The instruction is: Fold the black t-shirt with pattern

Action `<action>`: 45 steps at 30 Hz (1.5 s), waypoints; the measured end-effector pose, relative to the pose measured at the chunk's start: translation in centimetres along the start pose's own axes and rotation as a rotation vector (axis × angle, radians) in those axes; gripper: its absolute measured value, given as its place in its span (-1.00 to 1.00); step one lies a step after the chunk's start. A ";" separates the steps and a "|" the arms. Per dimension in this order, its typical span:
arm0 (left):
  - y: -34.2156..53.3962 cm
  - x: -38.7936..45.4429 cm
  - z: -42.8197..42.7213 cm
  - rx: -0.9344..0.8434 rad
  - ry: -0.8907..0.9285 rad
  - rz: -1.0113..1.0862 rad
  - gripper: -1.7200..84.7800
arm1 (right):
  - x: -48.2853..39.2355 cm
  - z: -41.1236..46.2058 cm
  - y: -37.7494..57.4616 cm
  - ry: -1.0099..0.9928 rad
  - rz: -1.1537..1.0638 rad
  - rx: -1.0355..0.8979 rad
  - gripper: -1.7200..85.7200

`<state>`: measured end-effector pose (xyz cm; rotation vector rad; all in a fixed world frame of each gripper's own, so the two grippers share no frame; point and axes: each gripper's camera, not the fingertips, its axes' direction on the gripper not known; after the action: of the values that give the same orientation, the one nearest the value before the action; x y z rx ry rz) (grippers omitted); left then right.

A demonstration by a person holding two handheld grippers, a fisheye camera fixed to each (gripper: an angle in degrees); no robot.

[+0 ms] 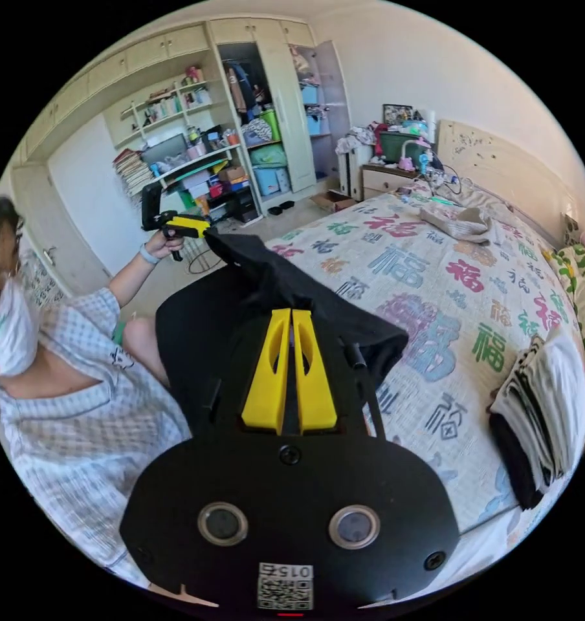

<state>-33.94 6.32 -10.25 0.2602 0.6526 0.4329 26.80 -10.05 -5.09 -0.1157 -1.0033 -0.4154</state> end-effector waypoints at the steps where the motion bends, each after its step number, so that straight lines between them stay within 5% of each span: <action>1: 1.2 1.3 -0.2 -0.018 0.000 0.011 -0.96 | -1.0 0.2 1.2 -0.011 -0.005 -0.012 -0.98; 9: 12.8 11.7 0.4 -0.231 0.041 0.054 -0.96 | -9.1 2.7 13.1 -0.004 -0.076 -0.151 -0.98; 26: 15.6 15.2 -0.7 -0.307 0.030 0.156 -0.94 | -10.8 1.1 19.2 0.011 -0.092 -0.171 -0.97; 29: 14.5 14.1 -1.4 -0.334 0.091 0.125 -0.92 | -7.7 -1.8 18.9 -0.054 0.035 -0.060 -0.90; 32: 11.7 12.8 -6.0 -0.160 0.035 0.112 -0.89 | -3.3 -6.0 17.7 0.026 0.192 0.089 -0.81; 36: 5.4 5.1 -11.2 0.074 -0.134 -0.191 -0.80 | 4.6 -8.5 13.7 0.066 0.374 0.167 -0.78; 45: 2.7 -10.1 -0.6 -0.127 -0.222 -0.649 -0.69 | 16.3 -1.1 10.8 -0.016 0.636 -0.006 -0.76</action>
<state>-42.31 4.09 -4.38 -0.0330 0.4556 -0.1773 39.48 -5.13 8.96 -0.4300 -0.9249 0.1644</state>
